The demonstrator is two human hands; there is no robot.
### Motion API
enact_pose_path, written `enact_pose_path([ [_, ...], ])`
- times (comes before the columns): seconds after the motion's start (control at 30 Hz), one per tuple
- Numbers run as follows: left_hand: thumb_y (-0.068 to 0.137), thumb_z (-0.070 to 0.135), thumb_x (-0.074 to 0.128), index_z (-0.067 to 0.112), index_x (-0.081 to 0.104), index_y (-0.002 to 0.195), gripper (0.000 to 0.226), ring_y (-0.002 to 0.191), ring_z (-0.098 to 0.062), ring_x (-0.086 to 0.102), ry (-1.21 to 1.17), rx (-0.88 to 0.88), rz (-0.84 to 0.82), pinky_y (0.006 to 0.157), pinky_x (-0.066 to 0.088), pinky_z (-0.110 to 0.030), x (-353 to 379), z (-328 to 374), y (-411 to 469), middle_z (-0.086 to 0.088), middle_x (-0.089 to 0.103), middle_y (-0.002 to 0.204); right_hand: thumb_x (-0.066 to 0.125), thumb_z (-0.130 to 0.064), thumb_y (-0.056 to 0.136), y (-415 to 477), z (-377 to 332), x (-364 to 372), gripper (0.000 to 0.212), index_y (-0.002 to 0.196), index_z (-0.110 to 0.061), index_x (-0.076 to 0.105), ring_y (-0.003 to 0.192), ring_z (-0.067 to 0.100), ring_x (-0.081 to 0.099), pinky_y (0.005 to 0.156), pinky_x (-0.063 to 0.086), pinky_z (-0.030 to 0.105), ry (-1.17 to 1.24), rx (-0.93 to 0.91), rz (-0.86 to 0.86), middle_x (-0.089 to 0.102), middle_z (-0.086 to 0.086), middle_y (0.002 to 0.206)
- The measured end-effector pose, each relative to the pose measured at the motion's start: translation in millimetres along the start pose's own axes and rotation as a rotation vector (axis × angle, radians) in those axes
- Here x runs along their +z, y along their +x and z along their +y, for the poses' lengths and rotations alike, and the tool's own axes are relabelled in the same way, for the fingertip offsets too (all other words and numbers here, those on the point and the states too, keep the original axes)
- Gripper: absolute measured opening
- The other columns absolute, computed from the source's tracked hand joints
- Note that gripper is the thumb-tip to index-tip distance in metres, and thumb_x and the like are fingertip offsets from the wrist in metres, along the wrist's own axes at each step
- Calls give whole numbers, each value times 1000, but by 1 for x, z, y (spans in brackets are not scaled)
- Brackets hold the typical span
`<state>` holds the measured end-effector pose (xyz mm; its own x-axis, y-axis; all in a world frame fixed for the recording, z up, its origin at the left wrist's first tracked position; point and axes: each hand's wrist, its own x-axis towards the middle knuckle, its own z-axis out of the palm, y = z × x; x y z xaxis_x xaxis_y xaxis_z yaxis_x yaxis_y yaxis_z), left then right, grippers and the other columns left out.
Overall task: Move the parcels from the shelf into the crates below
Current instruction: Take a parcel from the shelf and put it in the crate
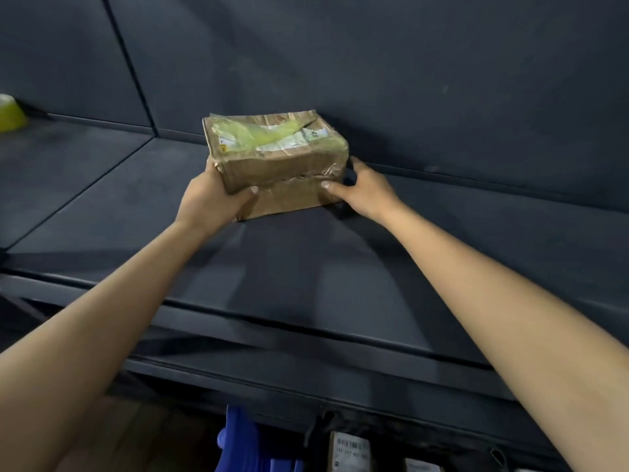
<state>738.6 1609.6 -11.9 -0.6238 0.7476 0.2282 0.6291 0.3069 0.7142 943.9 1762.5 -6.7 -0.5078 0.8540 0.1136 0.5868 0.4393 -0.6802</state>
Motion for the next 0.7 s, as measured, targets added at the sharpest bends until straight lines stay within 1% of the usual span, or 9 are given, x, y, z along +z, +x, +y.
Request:
enact_pose_path([
  [0.1, 80, 32, 73, 14, 50, 131, 59, 109, -26, 59, -30, 14, 35, 77, 39, -24, 2, -2, 2, -5, 66, 116, 66, -38, 89, 3, 0, 11, 50, 130, -14, 54, 117, 18, 56, 83, 39, 21, 90, -74, 35, 64, 0, 124],
  [0.2, 81, 31, 73, 16, 49, 133, 59, 109, -26, 59, -44, 40, 55, 77, 38, -23, 3, -1, -4, -5, 65, 117, 67, -32, 89, -3, 0, 15, 31, 113, -13, 62, 96, 11, 57, 72, 38, 18, 136, -106, 121, 65, -6, 100],
  [0.3, 80, 30, 74, 15, 49, 133, 60, 109, -27, 59, -53, 61, 55, 79, 39, -24, -1, 4, -13, -5, 65, 116, 68, -30, 88, -15, 0, 10, 27, 105, -10, 64, 86, 10, 55, 66, 39, 18, 145, -117, 184, 65, -5, 94],
  [0.43, 81, 30, 73, 18, 48, 132, 58, 101, -23, 61, -57, 123, 62, 75, 40, -25, -16, 18, -39, 8, 61, 95, 68, -29, 88, -50, -6, -3, 26, 106, -11, 65, 88, 6, 57, 71, 43, 17, 171, -131, 224, 68, -5, 100],
  [0.5, 81, 30, 73, 17, 50, 129, 55, 97, -22, 61, -54, 172, 78, 72, 39, -25, -27, 25, -59, 8, 62, 95, 68, -29, 88, -75, -11, -12, 26, 106, -11, 65, 90, 6, 60, 74, 45, 16, 188, -131, 240, 67, -9, 96],
  [0.57, 82, 29, 73, 16, 51, 127, 52, 93, -15, 59, -75, 205, 80, 70, 39, -23, -38, 31, -83, 13, 59, 95, 69, -30, 87, -105, -17, -22, 24, 101, -10, 66, 91, 10, 64, 73, 47, 14, 190, -138, 263, 68, -9, 92],
  [0.6, 82, 29, 73, 17, 52, 127, 51, 90, -11, 56, -88, 216, 78, 69, 39, -19, -44, 32, -95, 17, 58, 93, 69, -30, 87, -121, -19, -27, 24, 98, -9, 66, 91, 14, 66, 75, 50, 18, 186, -146, 271, 71, -5, 91],
  [0.67, 82, 29, 73, 20, 52, 126, 49, 86, -5, 54, -111, 233, 75, 64, 38, -9, -57, 35, -122, 27, 56, 89, 70, -30, 87, -155, -25, -33, 27, 96, -4, 67, 91, 23, 67, 80, 53, 38, 179, -159, 277, 74, 6, 91],
  [0.7, 82, 29, 73, 20, 53, 126, 49, 87, -4, 55, -123, 245, 70, 65, 38, -7, -63, 35, -135, 28, 57, 89, 70, -30, 86, -171, -28, -36, 27, 96, -5, 68, 90, 25, 68, 81, 52, 43, 182, -165, 280, 74, 8, 92],
])
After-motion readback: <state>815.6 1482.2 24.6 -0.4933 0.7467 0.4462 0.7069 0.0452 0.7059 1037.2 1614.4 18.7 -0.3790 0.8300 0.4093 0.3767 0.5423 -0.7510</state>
